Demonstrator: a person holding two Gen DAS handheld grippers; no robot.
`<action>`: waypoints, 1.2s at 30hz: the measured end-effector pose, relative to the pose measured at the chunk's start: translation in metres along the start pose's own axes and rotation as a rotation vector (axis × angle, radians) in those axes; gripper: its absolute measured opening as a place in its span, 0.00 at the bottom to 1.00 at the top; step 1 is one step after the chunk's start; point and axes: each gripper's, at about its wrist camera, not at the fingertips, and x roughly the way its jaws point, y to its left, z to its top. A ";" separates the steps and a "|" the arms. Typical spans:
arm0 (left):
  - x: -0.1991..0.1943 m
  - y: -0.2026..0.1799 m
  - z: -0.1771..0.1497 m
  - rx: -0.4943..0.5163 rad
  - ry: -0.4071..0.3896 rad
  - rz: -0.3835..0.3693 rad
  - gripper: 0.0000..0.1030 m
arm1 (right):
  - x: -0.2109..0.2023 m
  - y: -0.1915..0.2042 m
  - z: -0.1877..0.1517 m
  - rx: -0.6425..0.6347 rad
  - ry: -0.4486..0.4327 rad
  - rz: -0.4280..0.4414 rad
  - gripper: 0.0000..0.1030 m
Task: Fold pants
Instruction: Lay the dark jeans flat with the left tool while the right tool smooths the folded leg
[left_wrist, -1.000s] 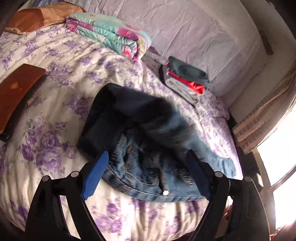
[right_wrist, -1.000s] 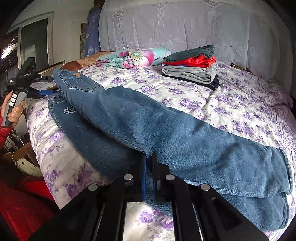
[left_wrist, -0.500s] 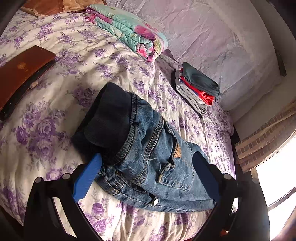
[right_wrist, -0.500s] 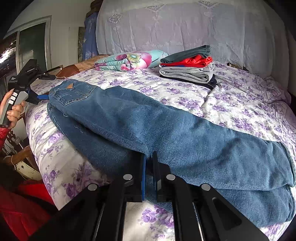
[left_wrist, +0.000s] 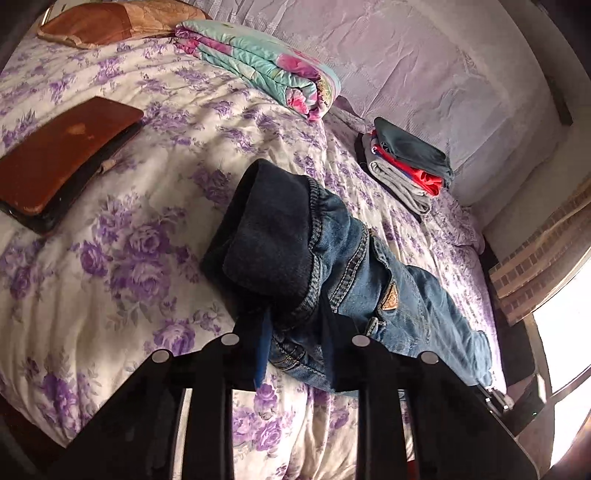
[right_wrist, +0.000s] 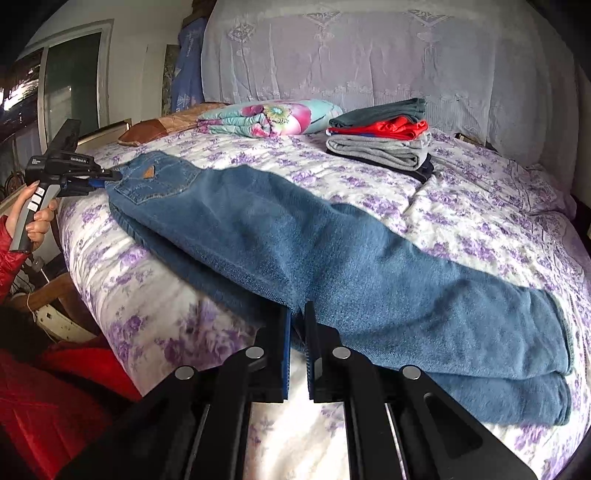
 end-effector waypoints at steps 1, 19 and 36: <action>-0.001 0.001 0.000 -0.011 0.003 -0.013 0.22 | 0.002 0.000 -0.005 0.009 0.010 0.002 0.07; 0.046 -0.181 -0.049 0.454 -0.025 -0.005 0.92 | 0.009 -0.008 -0.019 0.130 0.007 0.035 0.14; 0.110 -0.179 -0.111 0.644 -0.059 0.168 0.95 | -0.043 -0.206 -0.066 1.039 -0.065 0.039 0.48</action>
